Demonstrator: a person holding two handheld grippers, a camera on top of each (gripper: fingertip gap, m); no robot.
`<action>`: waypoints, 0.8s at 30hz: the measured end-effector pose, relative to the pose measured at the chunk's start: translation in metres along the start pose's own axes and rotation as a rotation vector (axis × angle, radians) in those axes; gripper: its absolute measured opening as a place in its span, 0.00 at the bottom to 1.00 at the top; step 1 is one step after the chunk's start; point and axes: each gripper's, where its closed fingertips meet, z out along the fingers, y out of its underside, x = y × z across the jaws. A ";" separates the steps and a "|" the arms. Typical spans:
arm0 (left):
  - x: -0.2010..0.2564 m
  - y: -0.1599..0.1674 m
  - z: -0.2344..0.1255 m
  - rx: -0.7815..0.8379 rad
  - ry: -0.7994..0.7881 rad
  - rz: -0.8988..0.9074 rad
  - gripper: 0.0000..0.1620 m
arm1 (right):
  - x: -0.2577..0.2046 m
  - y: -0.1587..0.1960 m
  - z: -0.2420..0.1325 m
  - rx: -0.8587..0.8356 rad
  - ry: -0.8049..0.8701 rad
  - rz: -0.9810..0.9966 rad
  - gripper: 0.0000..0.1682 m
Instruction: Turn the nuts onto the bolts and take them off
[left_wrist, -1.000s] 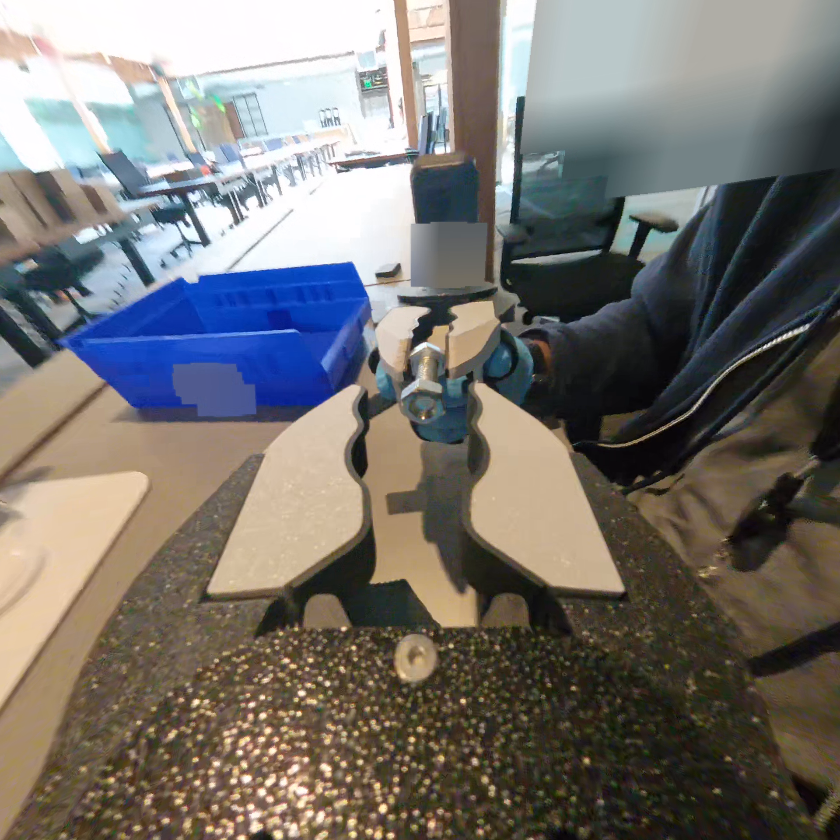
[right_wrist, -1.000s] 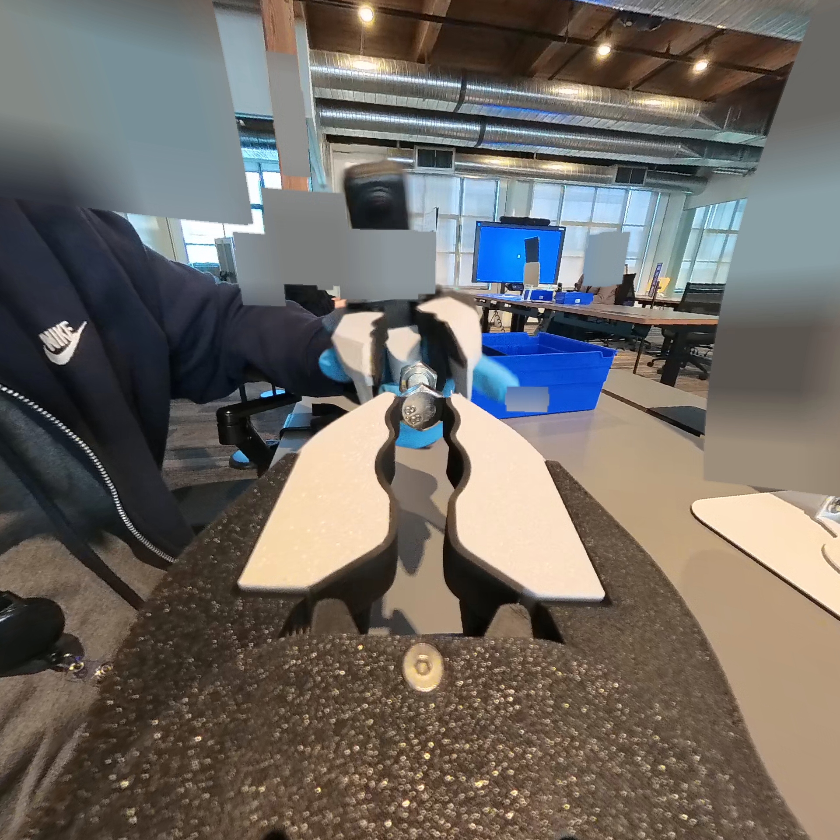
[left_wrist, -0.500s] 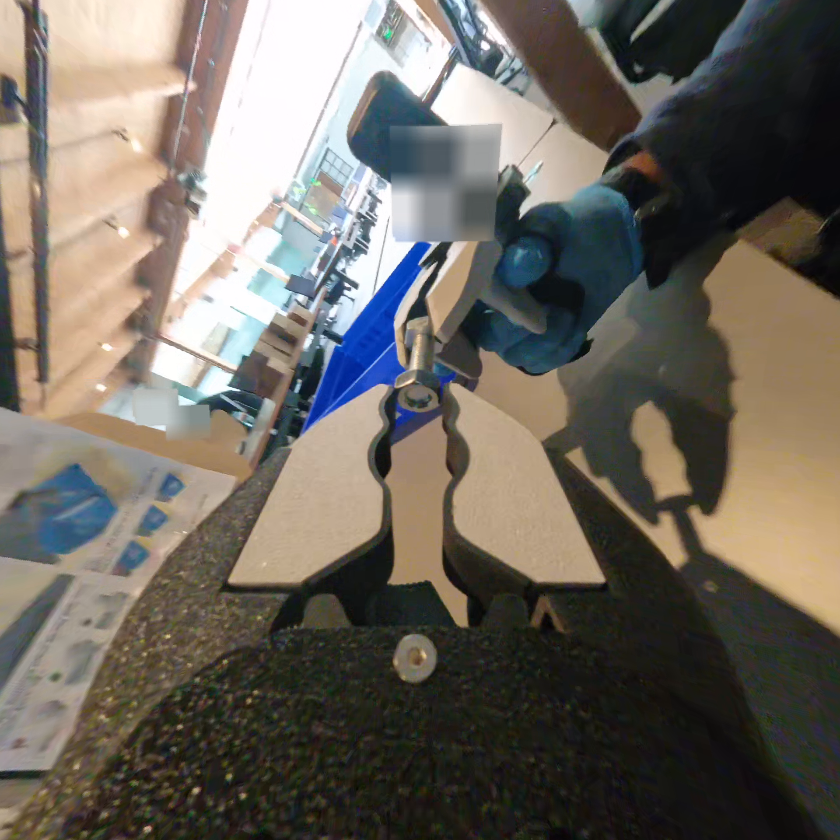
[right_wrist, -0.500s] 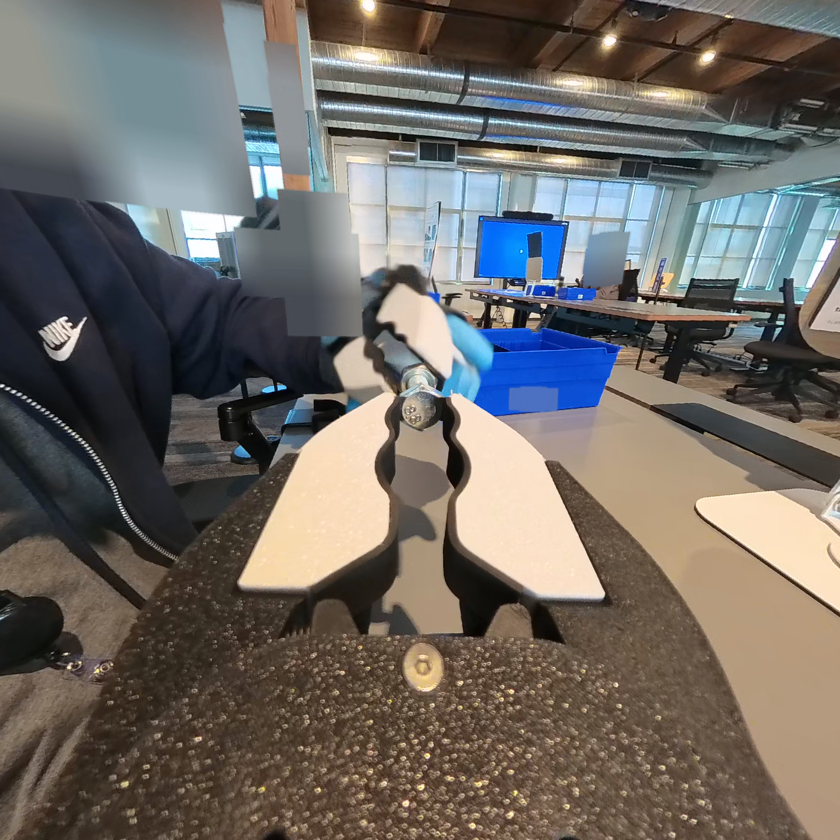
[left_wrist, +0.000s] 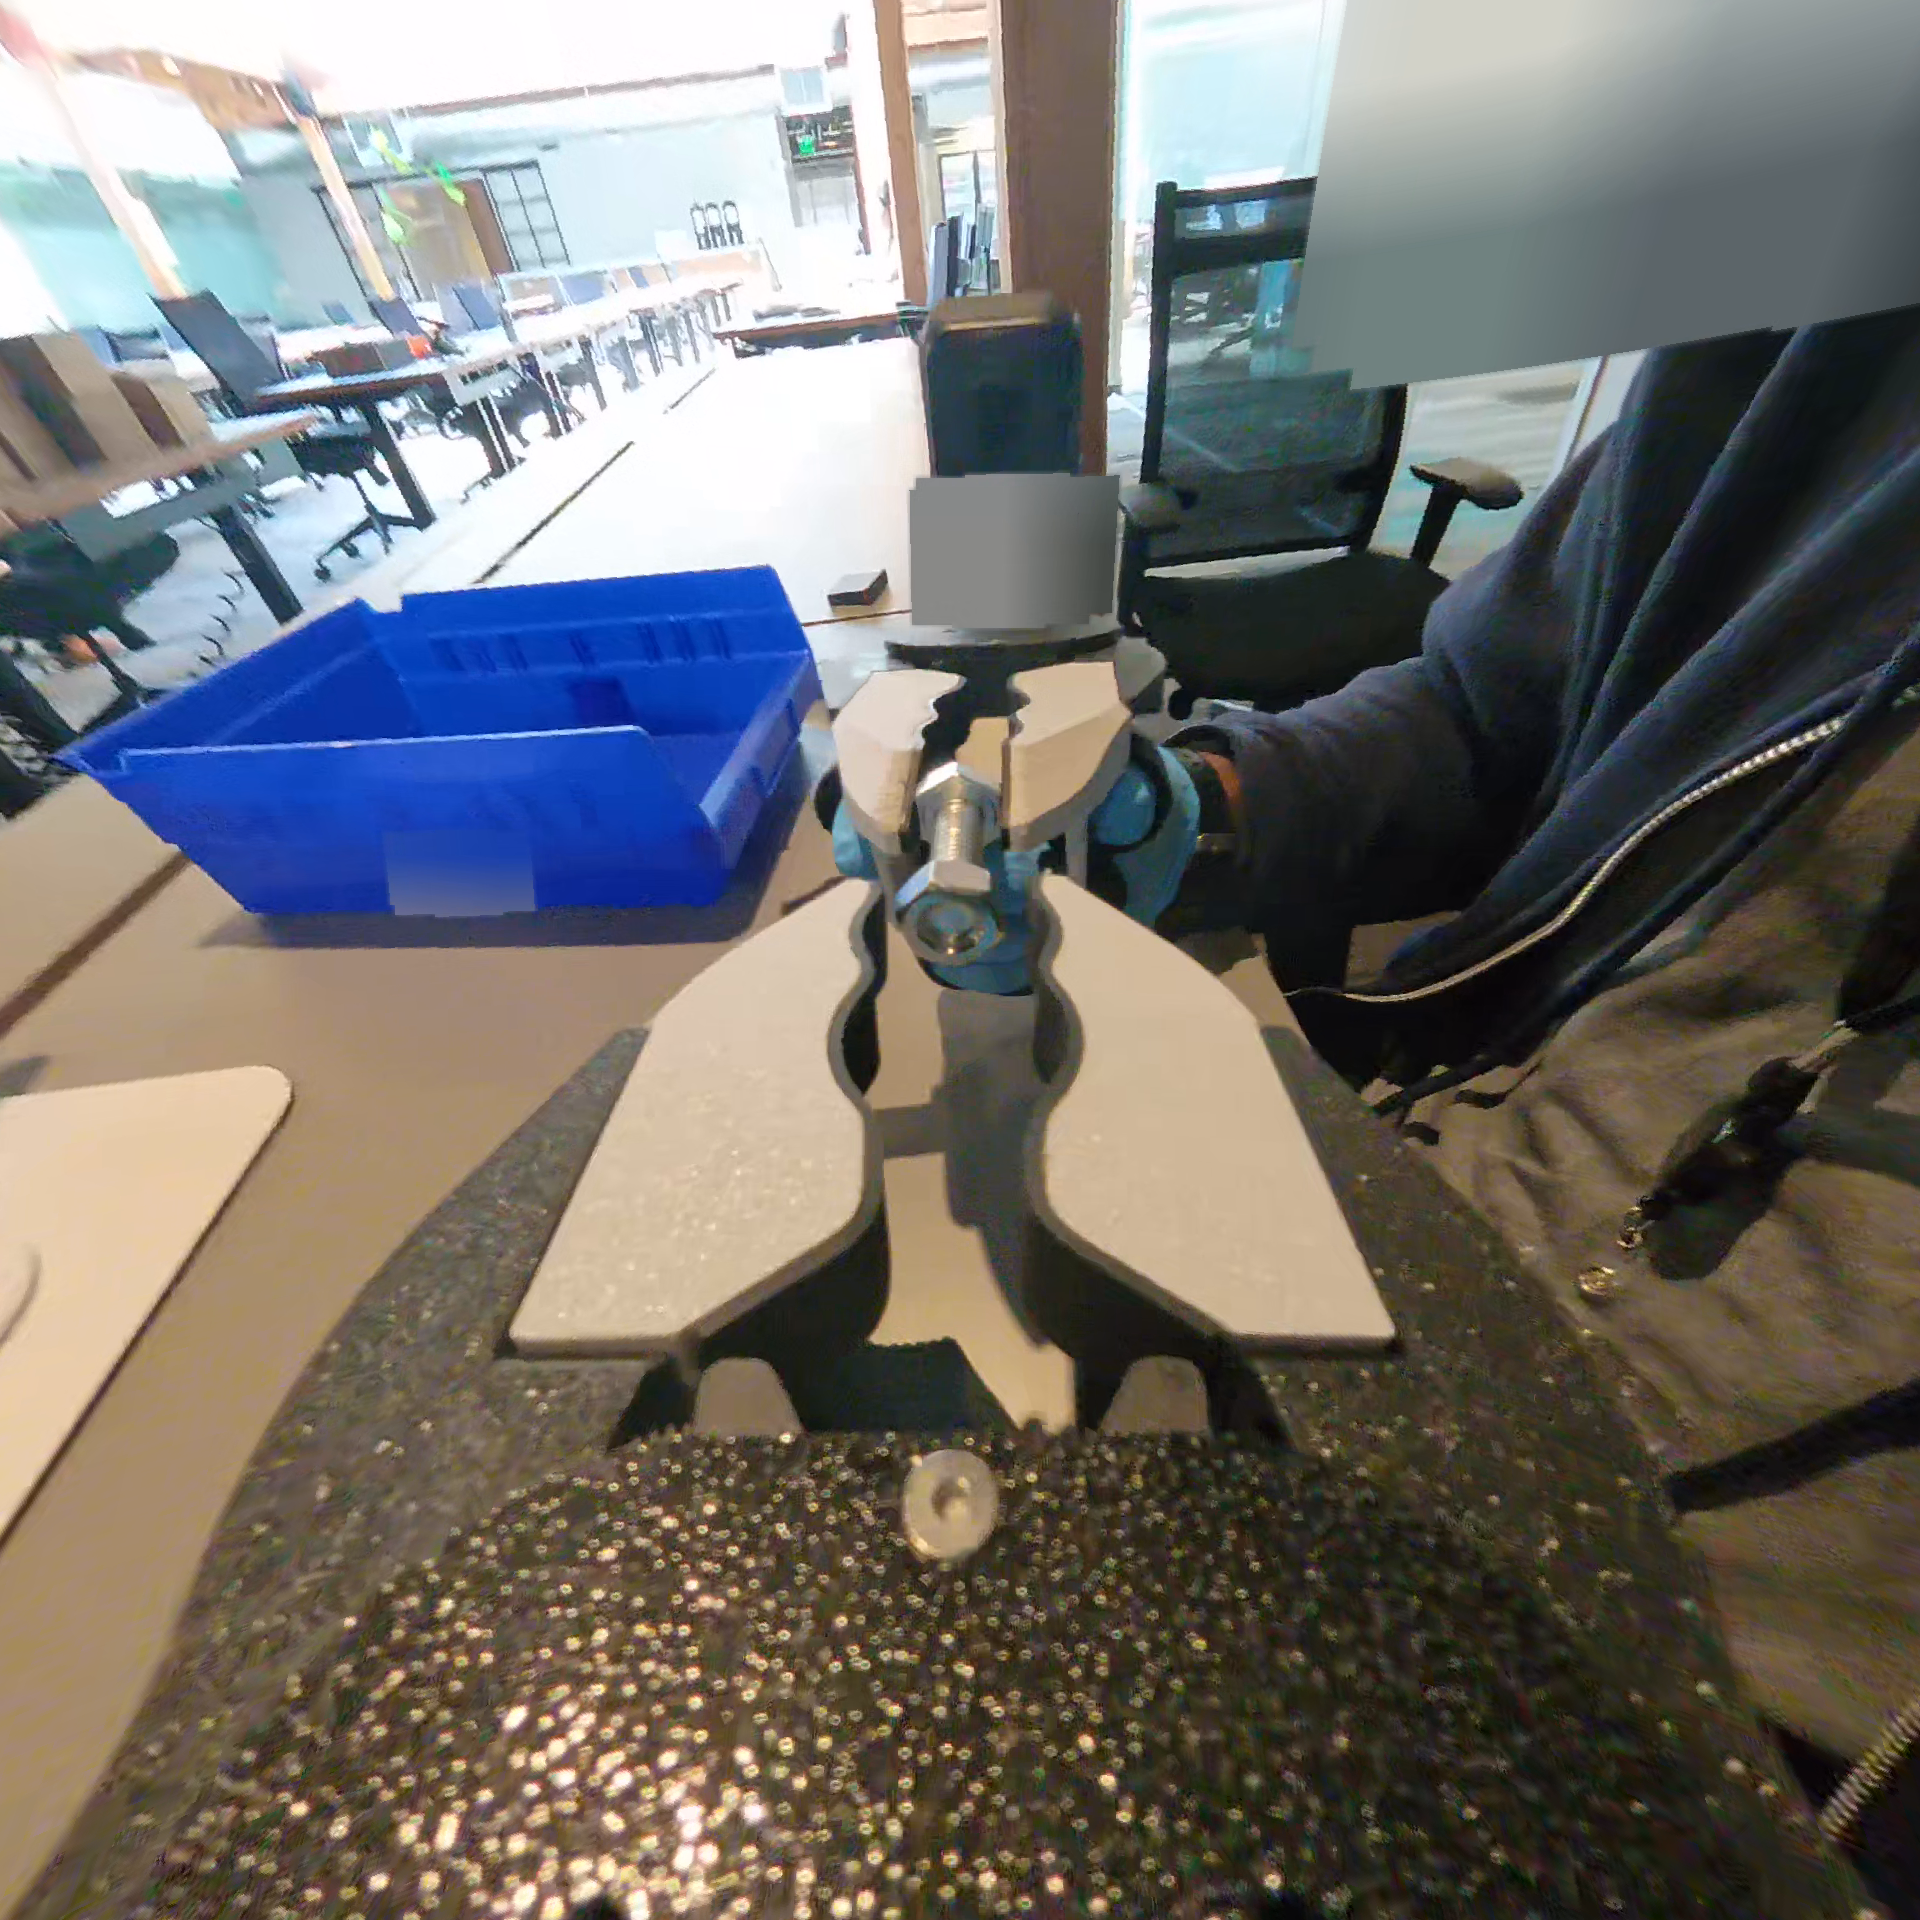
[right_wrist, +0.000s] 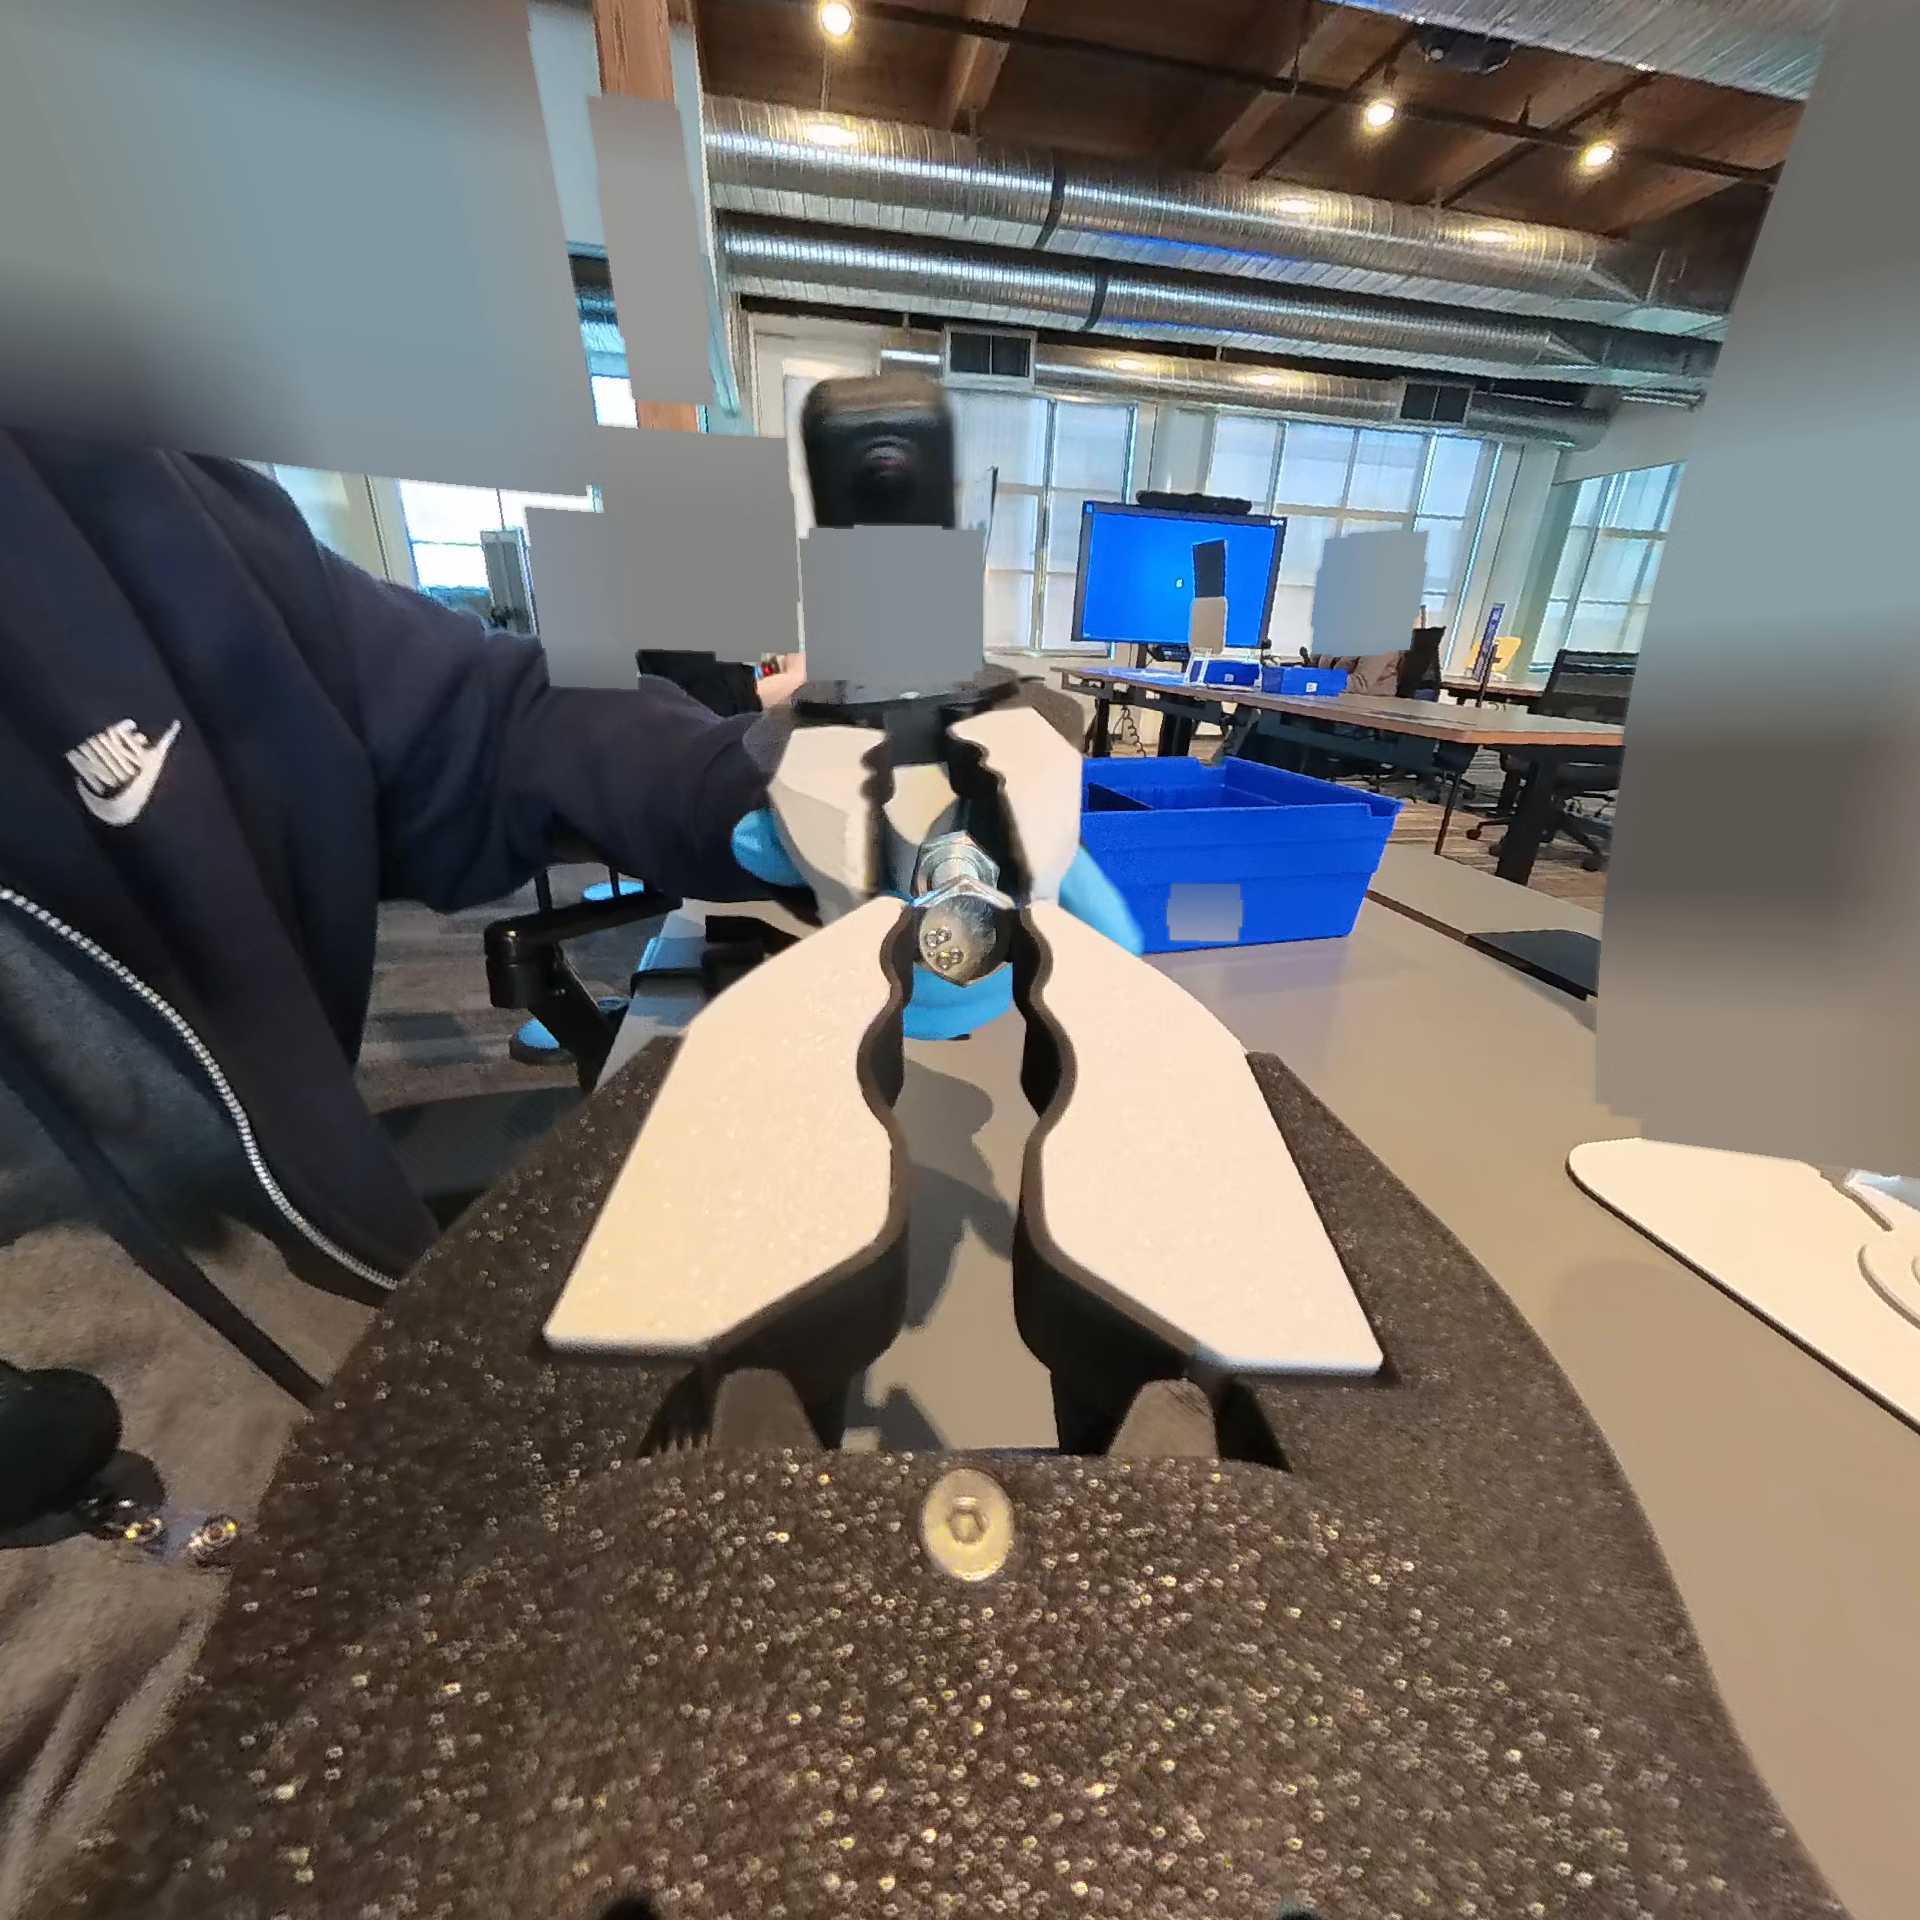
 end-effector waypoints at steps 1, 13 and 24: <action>0.000 0.001 0.000 -0.009 -0.001 -0.005 0.12 | -0.001 0.001 0.001 -0.005 -0.001 -0.004 0.10; -0.002 -0.005 0.000 -0.074 -0.238 0.765 0.22 | -0.001 -0.001 0.000 0.015 -0.013 0.021 0.10; -0.005 -0.002 0.001 0.005 -0.043 0.049 0.19 | 0.000 -0.001 0.000 0.007 -0.003 0.008 0.10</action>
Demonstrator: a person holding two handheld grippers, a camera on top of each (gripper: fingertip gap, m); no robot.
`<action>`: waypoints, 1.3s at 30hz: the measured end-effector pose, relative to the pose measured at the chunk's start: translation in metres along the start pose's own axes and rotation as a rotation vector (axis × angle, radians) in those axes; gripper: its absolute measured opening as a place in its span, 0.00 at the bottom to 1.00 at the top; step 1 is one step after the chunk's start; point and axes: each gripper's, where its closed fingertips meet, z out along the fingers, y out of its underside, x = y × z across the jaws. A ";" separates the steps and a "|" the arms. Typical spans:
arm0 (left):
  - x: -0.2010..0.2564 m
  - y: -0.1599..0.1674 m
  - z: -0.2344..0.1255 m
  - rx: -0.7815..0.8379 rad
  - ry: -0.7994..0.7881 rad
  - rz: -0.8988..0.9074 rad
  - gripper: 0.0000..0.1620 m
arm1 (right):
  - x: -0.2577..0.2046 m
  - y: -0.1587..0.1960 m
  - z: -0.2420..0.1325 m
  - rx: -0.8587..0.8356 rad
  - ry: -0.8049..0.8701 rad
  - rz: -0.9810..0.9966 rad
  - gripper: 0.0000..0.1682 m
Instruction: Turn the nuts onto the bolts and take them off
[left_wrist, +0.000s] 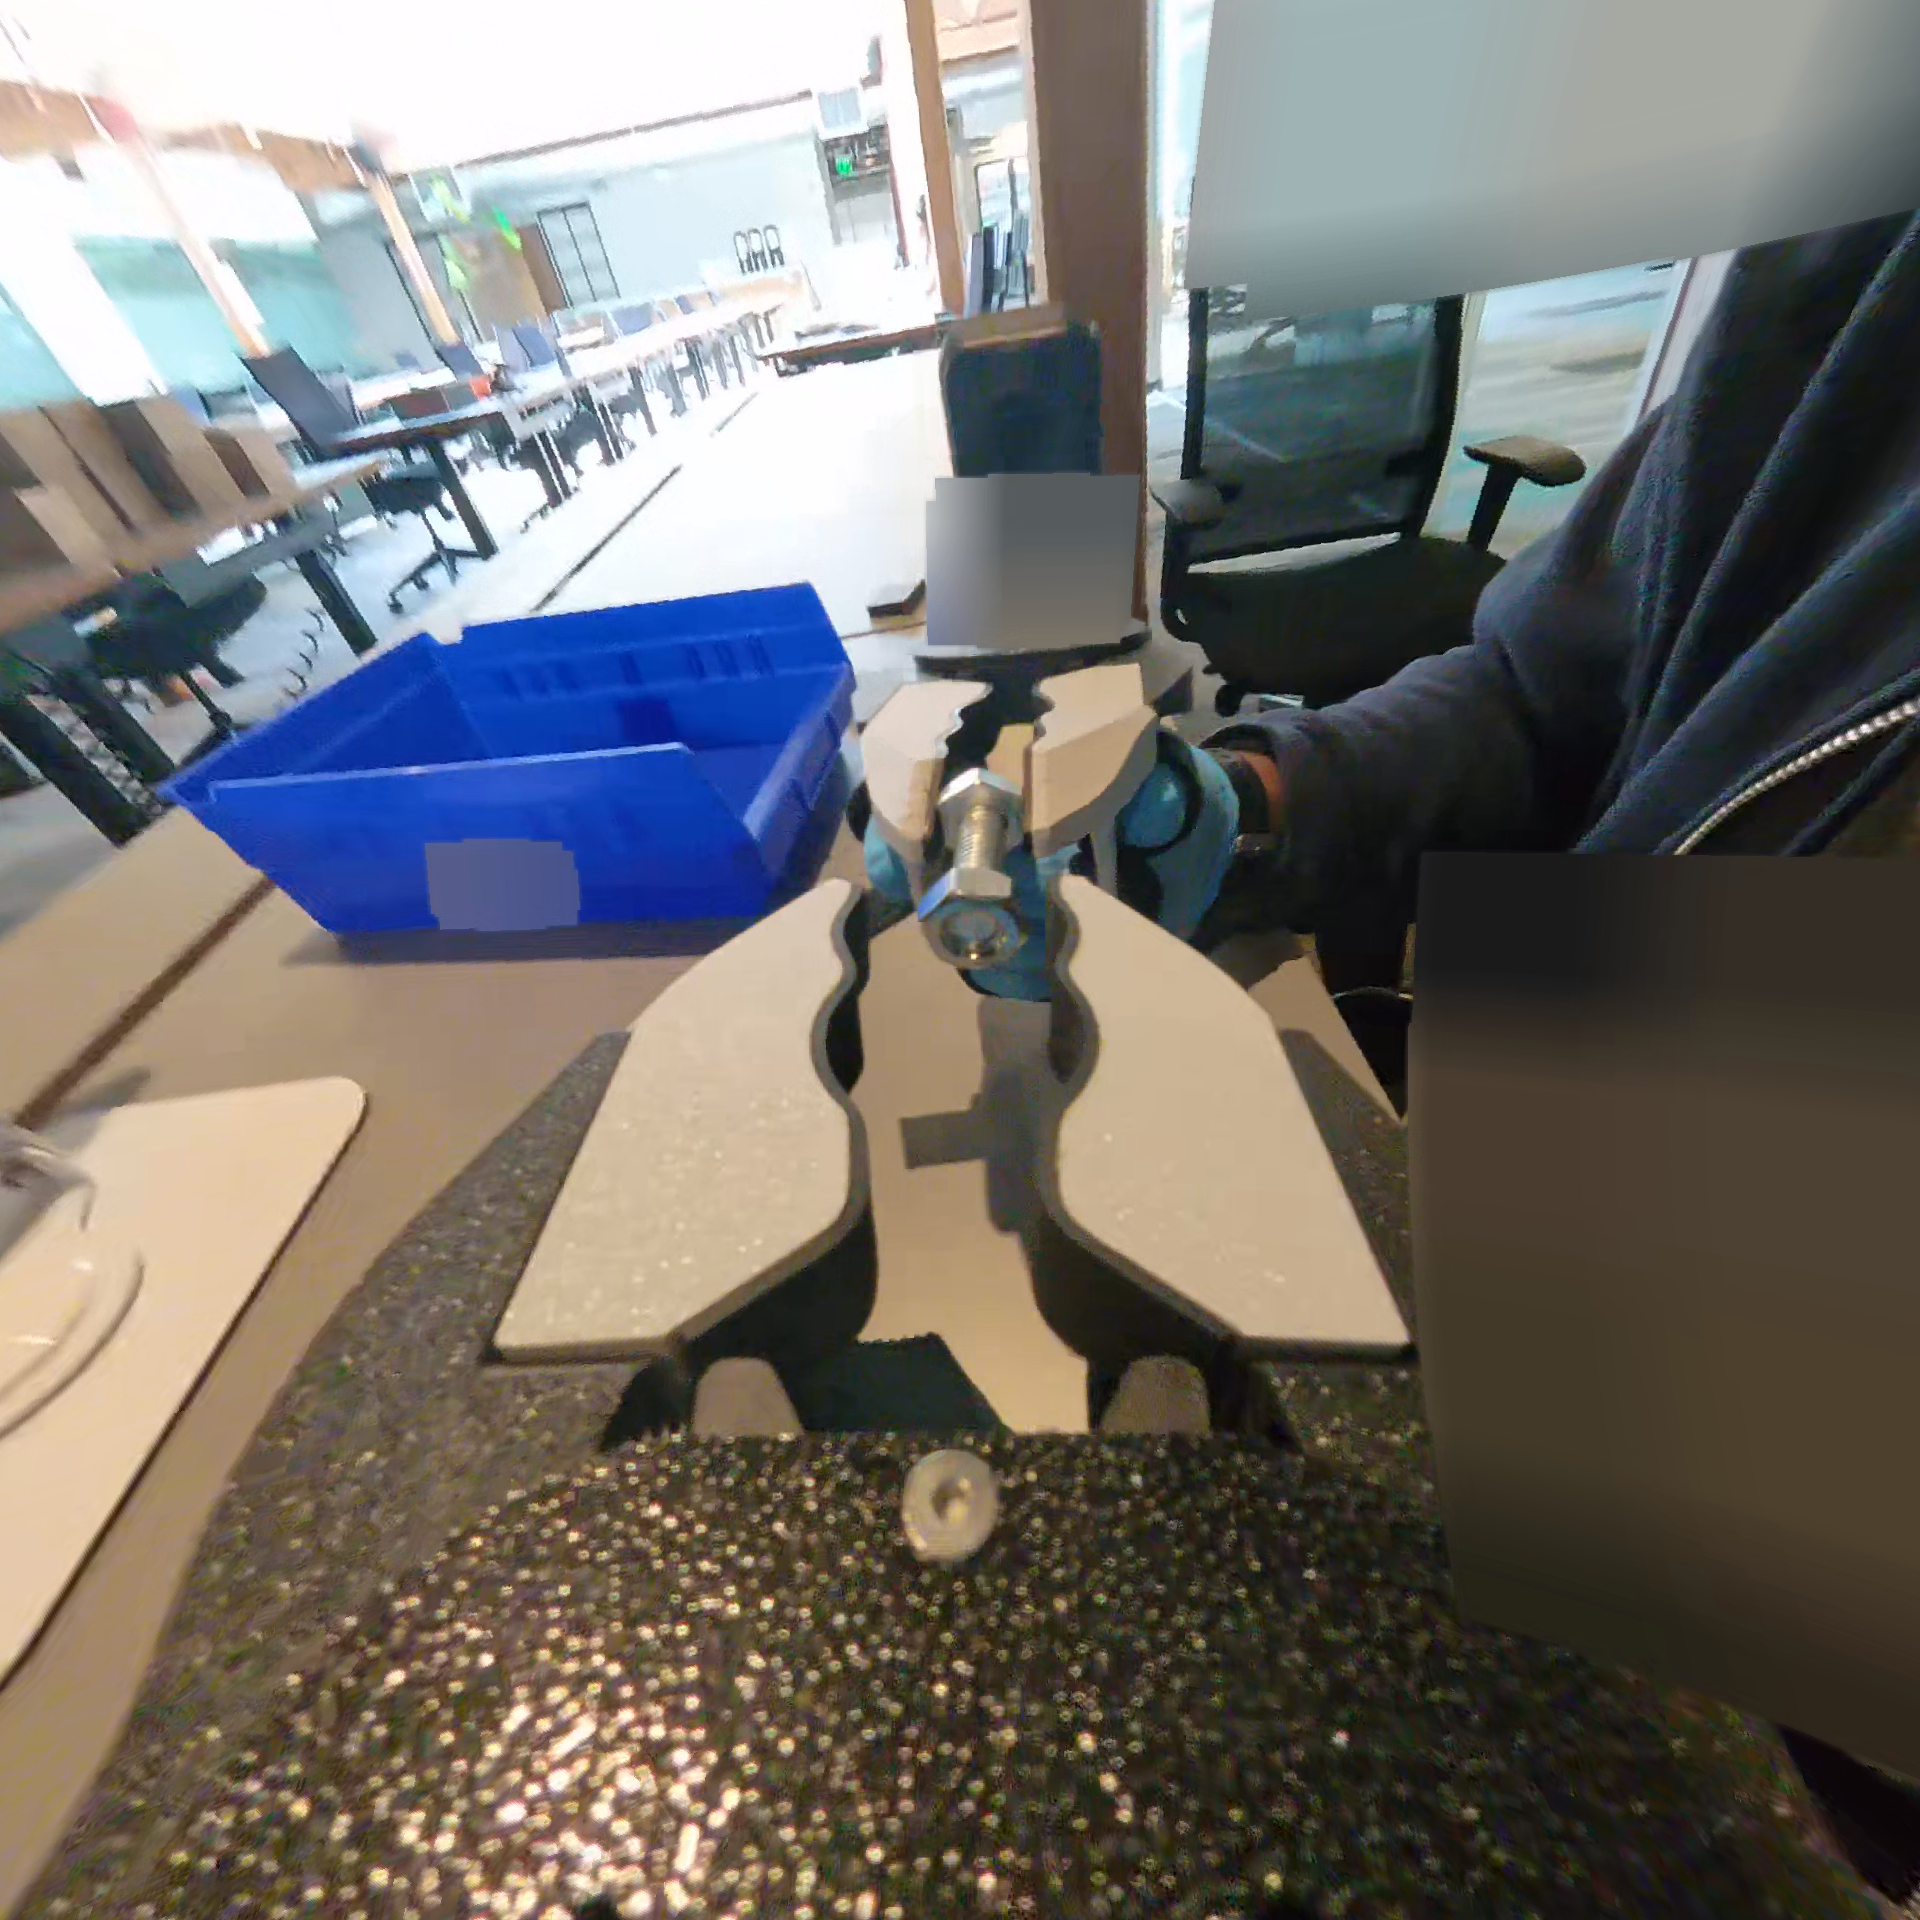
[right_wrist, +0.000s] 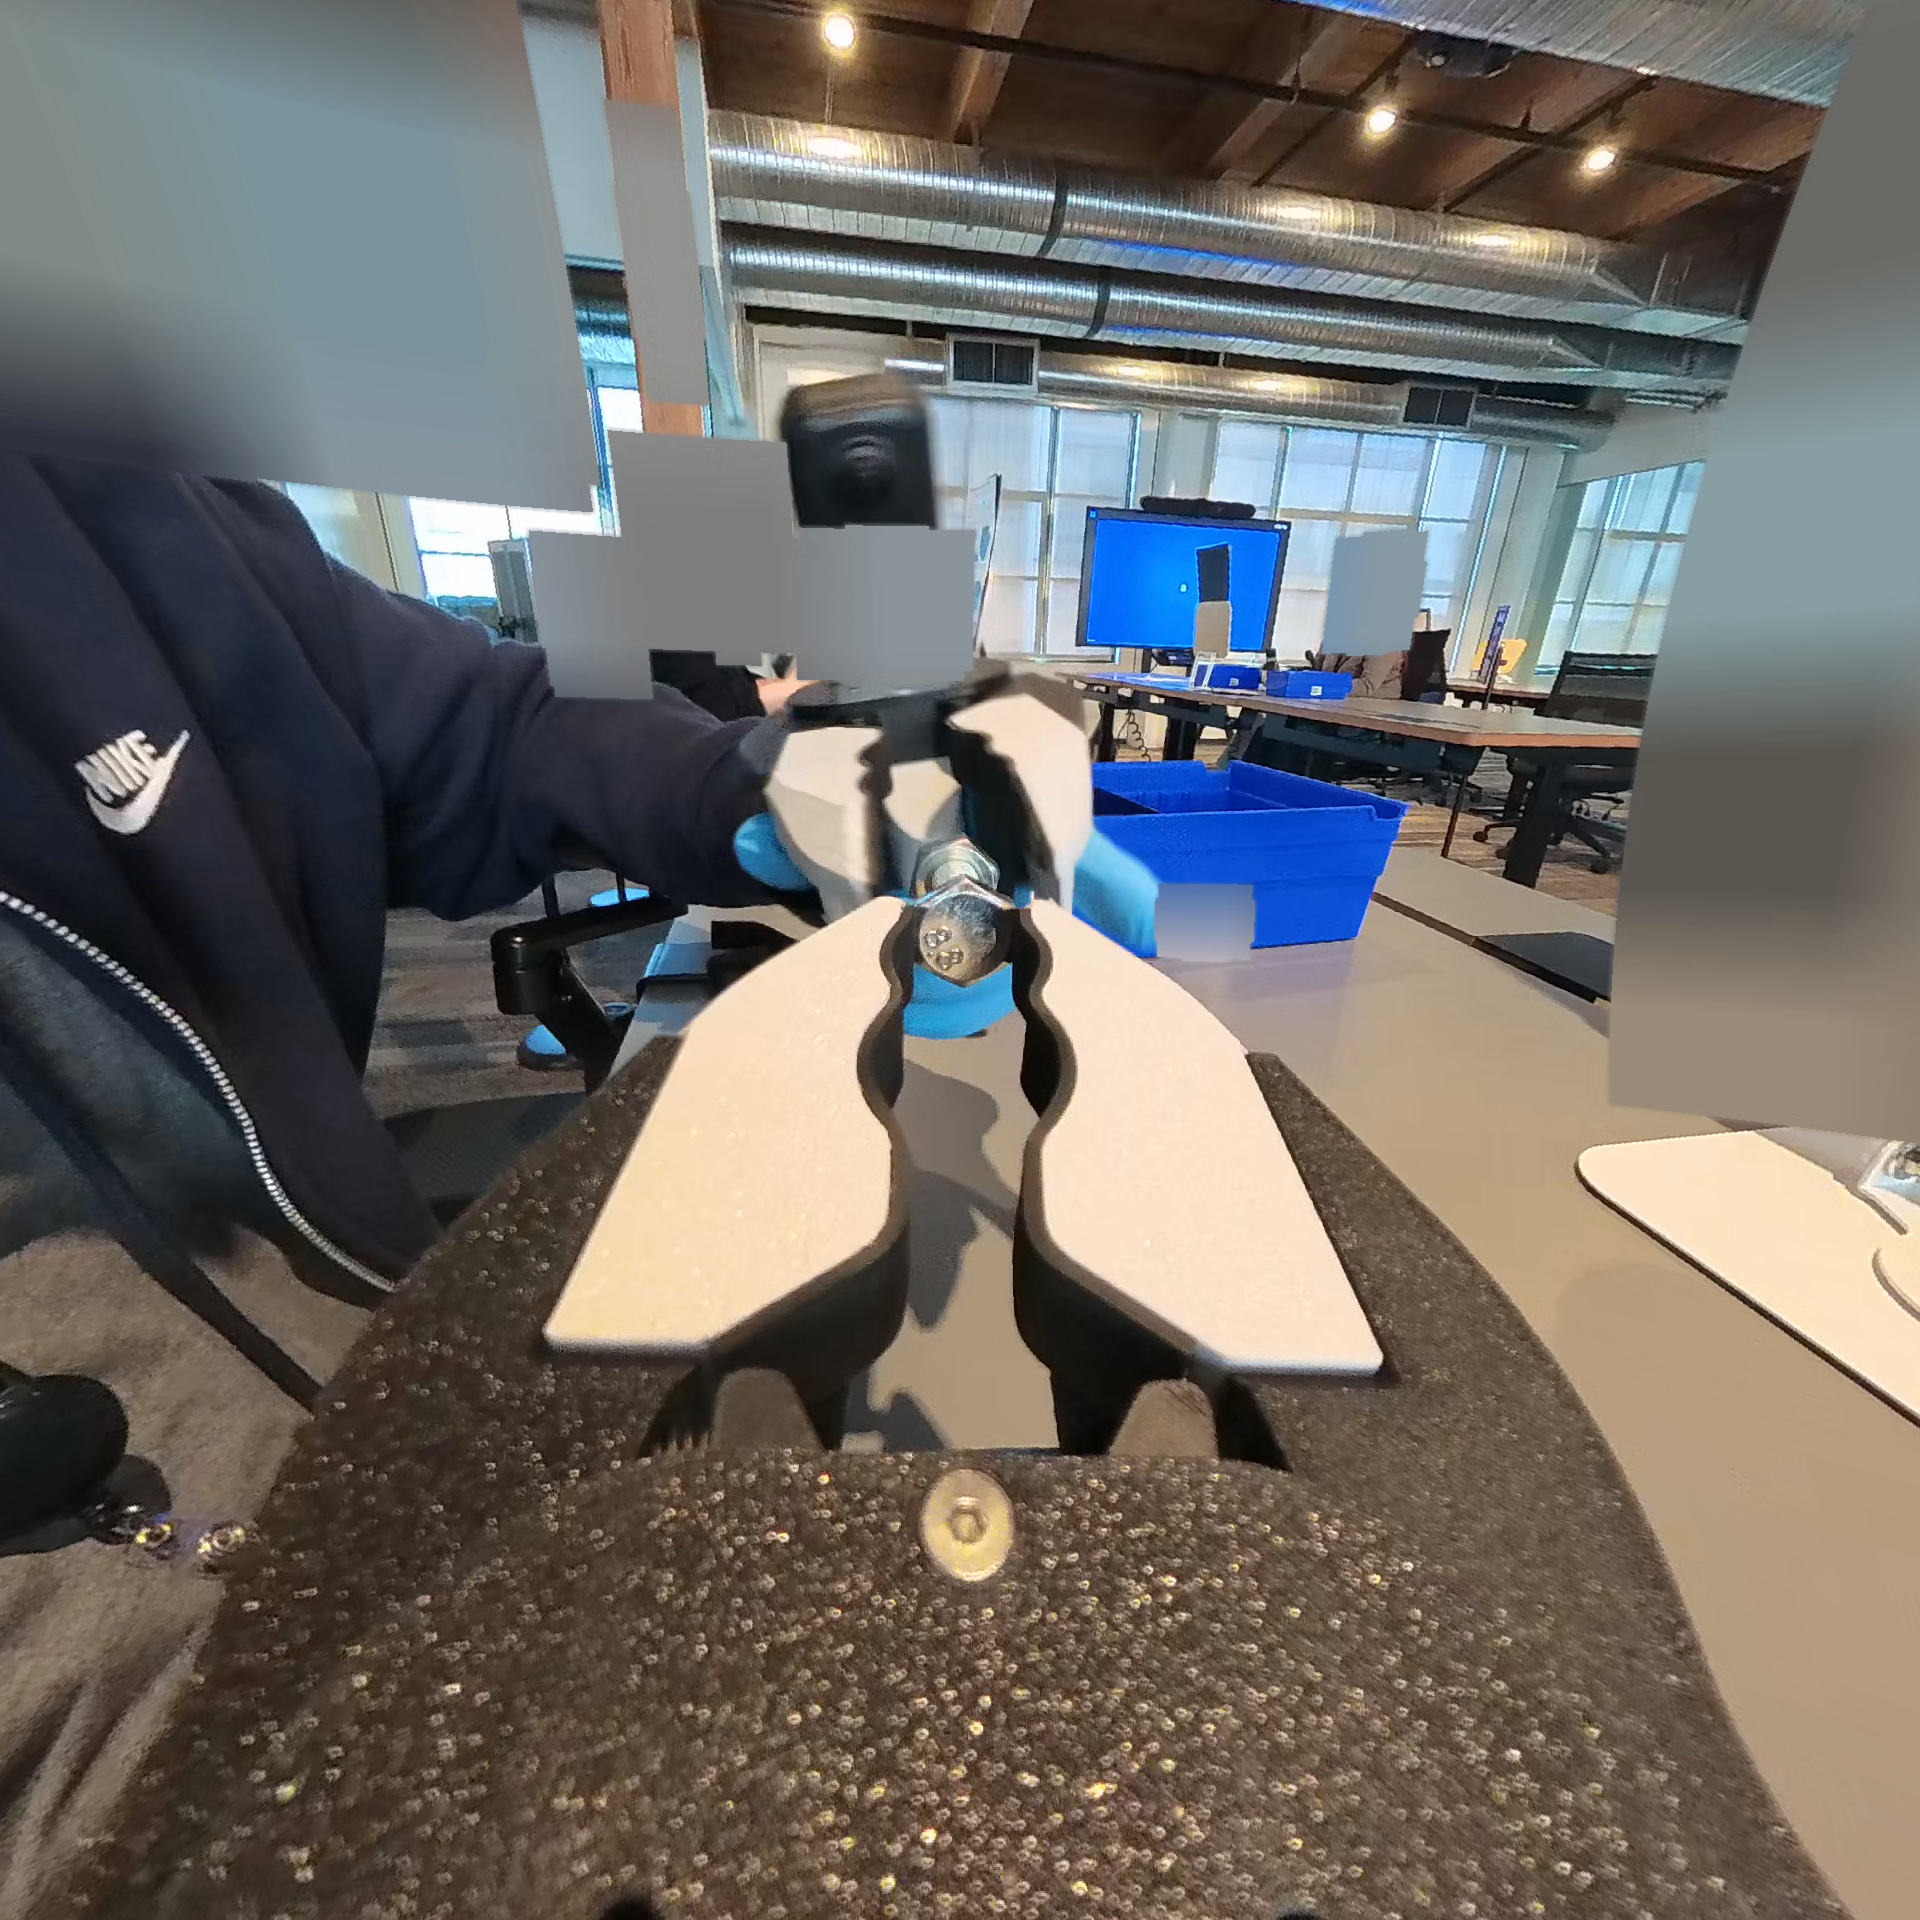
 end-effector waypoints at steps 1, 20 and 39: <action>0.000 0.002 0.000 -0.017 0.001 0.000 0.17 | 0.000 0.000 0.000 -0.003 0.000 -0.002 0.10; -0.002 -0.010 -0.005 0.002 -0.148 0.466 0.26 | 0.002 -0.003 -0.002 0.024 0.002 0.017 0.10; 0.004 0.006 0.001 -0.057 -0.066 0.285 0.11 | -0.001 0.001 0.002 -0.012 0.004 -0.022 0.10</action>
